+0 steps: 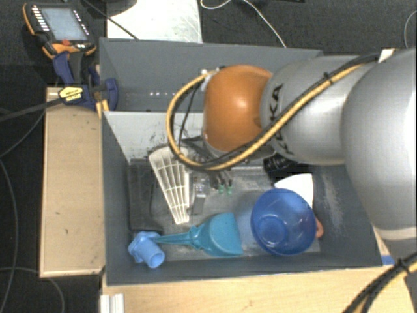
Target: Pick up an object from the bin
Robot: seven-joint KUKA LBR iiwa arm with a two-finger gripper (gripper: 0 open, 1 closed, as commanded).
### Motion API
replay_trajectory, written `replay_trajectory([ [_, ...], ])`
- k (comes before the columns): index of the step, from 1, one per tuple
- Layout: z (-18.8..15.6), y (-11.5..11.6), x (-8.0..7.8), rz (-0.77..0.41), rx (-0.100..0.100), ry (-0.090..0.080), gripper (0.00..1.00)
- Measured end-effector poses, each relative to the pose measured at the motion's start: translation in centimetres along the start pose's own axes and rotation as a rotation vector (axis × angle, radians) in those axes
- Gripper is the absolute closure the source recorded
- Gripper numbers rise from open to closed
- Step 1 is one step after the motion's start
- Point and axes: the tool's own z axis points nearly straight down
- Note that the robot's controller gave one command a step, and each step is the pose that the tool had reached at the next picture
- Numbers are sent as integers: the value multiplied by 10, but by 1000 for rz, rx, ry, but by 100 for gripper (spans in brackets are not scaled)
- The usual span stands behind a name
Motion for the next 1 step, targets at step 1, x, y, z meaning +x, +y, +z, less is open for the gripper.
replay_trajectory([
  [1,32,13,-9,-108,-5,-15,100],
])
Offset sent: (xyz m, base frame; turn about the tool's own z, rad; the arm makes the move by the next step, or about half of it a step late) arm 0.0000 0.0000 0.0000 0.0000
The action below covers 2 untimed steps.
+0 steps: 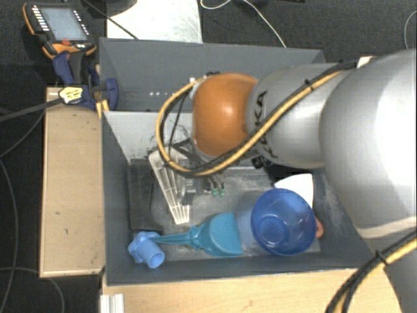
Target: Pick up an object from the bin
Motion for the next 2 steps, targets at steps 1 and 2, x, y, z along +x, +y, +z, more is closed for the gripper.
replay_trajectory([
  [1,0,0,0,2,0,-1,100],
  [2,-1,0,1,1,0,1,100],
])
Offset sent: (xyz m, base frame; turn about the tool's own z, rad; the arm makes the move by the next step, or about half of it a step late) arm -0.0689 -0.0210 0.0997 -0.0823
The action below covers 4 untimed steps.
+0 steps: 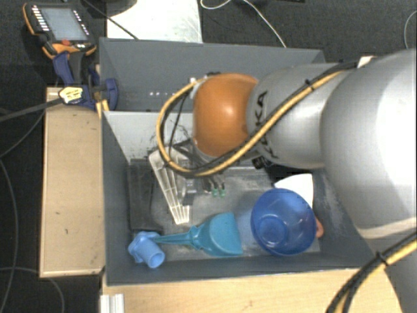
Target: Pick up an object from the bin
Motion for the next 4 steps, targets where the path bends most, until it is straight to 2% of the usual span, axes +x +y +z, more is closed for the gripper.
replay_trajectory([
  [1,-9,30,39,-279,-1,-7,100],
  [2,-3,33,43,-282,-1,0,100],
  [3,-23,39,39,-275,-2,-9,100],
  [4,-15,-42,0,-309,3,-6,100],
])
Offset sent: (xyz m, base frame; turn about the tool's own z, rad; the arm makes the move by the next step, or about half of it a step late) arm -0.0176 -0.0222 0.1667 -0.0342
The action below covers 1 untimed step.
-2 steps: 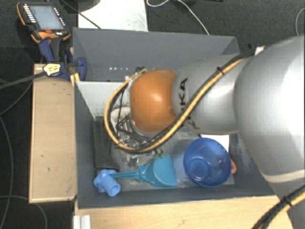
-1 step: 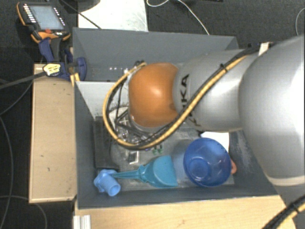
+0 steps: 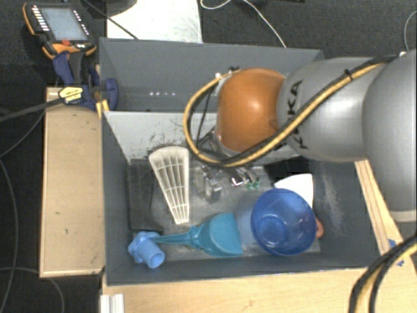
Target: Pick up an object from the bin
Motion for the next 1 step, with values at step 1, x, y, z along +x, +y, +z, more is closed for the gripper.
replay_trajectory([
  [1,-14,45,-32,306,-5,-5,100],
])
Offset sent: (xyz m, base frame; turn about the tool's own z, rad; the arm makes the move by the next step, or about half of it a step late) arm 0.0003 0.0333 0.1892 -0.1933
